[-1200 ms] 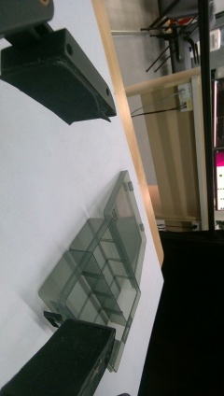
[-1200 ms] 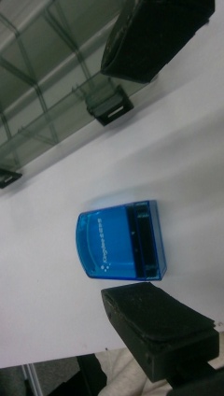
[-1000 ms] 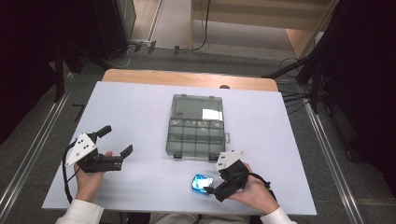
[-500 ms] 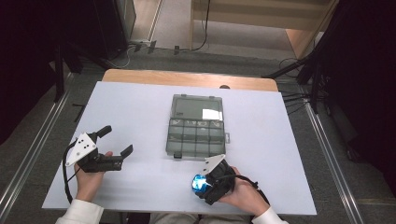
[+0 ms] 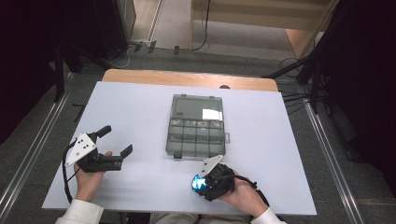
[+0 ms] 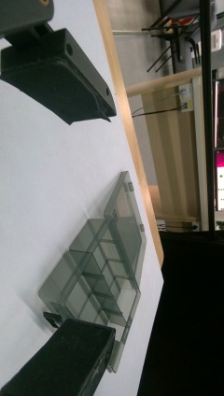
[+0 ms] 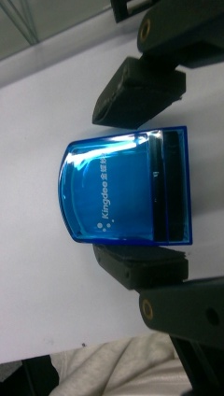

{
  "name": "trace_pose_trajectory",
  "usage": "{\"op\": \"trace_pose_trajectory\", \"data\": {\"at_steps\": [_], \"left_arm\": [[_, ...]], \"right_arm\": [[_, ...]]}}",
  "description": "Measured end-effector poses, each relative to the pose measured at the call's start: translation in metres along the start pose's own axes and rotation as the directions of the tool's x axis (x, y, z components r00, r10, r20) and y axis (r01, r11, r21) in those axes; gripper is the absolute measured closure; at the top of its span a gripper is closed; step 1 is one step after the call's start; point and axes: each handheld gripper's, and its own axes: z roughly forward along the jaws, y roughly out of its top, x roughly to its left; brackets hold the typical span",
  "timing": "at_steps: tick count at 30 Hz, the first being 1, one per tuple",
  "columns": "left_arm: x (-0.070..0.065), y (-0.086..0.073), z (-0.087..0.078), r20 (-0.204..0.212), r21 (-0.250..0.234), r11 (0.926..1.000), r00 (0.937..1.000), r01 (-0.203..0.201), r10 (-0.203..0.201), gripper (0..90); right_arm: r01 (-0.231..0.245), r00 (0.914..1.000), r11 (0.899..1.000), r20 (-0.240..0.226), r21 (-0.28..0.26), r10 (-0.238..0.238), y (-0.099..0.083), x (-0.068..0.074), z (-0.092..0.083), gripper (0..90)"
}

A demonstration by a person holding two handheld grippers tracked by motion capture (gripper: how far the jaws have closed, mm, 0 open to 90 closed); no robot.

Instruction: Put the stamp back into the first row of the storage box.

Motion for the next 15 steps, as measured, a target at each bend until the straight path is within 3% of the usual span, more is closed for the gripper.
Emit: {"op": "trace_pose_trajectory", "data": {"at_steps": [7,10,15], "left_arm": [[-0.0002,0.0001,0.0002,0.001,0.0,1.0,1.0,0.0,0.0,0.0],[-0.0004,0.0,-0.0002,0.0,0.001,1.0,1.0,0.001,-0.001,0.0],[-0.0008,-0.0001,-0.0002,0.002,0.004,1.0,1.0,-0.001,0.001,0.0]], "right_arm": [[0.018,0.9996,1.0,-0.02,0.002,-0.018,0.0009,0.0002,0.0005,42.2],[-0.007,0.9992,1.0,-0.04,-0.003,0.007,0.0019,0.0002,-0.0016,42.4],[-0.01,0.9983,1.0,-0.057,-0.024,0.008,0.0039,-0.0025,-0.0068,42.4]]}}
